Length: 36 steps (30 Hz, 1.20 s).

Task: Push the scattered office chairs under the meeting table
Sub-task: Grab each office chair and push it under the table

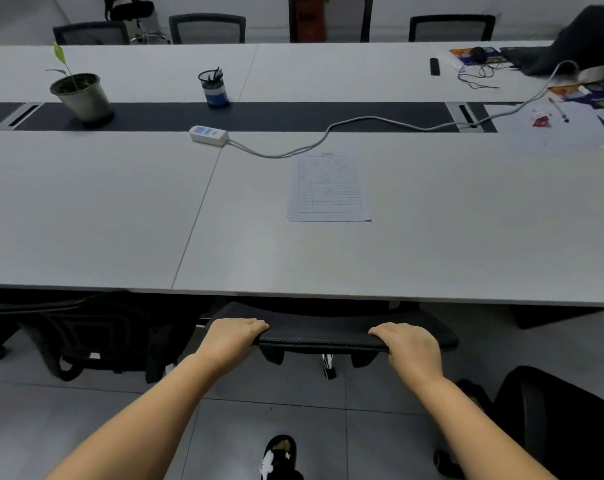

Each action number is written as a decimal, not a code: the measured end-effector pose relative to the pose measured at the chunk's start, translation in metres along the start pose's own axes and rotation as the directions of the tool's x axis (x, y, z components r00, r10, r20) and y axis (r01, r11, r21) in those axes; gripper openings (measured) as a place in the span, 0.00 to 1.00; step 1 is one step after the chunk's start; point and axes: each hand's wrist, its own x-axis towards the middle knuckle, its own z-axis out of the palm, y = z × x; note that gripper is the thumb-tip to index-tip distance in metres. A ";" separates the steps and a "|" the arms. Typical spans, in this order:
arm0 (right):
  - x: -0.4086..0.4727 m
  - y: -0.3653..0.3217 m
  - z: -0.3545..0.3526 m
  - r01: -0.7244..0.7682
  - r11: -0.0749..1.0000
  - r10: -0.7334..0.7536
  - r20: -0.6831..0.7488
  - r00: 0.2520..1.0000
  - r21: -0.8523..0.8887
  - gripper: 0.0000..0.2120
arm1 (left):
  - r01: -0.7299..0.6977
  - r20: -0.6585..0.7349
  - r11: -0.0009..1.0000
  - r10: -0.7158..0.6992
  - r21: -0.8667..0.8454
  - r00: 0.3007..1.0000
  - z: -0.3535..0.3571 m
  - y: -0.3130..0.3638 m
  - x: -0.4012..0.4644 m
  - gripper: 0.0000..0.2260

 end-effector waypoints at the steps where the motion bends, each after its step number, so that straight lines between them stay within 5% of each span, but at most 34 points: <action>1: 0.000 -0.001 0.000 -0.005 1.000 0.005 -0.002 1.000 -0.004 0.27 | 0.008 0.000 1.000 -0.008 -0.007 1.000 -0.001 -0.001 0.000 0.19; 7: -0.016 0.000 0.000 -0.046 0.999 0.045 0.035 0.998 0.016 0.26 | 0.096 0.056 0.989 -0.090 -0.117 0.994 -0.004 0.013 -0.011 0.15; 13: -0.034 -0.002 -0.013 -0.100 0.995 0.093 0.243 0.966 0.018 0.25 | 0.151 0.144 0.989 -0.150 0.001 0.978 -0.012 0.036 -0.019 0.17; 17: -0.059 -0.023 -0.037 -0.116 0.968 0.083 0.152 0.985 0.223 0.29 | 0.148 0.048 0.968 -0.141 -0.201 0.989 -0.032 0.052 -0.048 0.24; 23: -0.139 -0.071 -0.091 -0.225 0.631 0.266 0.065 0.962 0.743 0.29 | 0.176 -0.138 0.779 -0.318 -0.602 0.938 -0.053 0.097 -0.138 0.29; 32: -0.257 -0.102 -0.112 -0.303 0.306 0.451 0.143 0.881 0.903 0.25 | 0.073 -0.142 0.359 -0.538 -0.931 0.831 -0.061 0.180 -0.239 0.22; 36: -0.296 -0.116 -0.106 -0.355 0.183 0.597 0.183 0.781 0.917 0.25 | 0.017 -0.142 0.301 -0.499 -0.953 0.855 -0.052 0.195 -0.252 0.21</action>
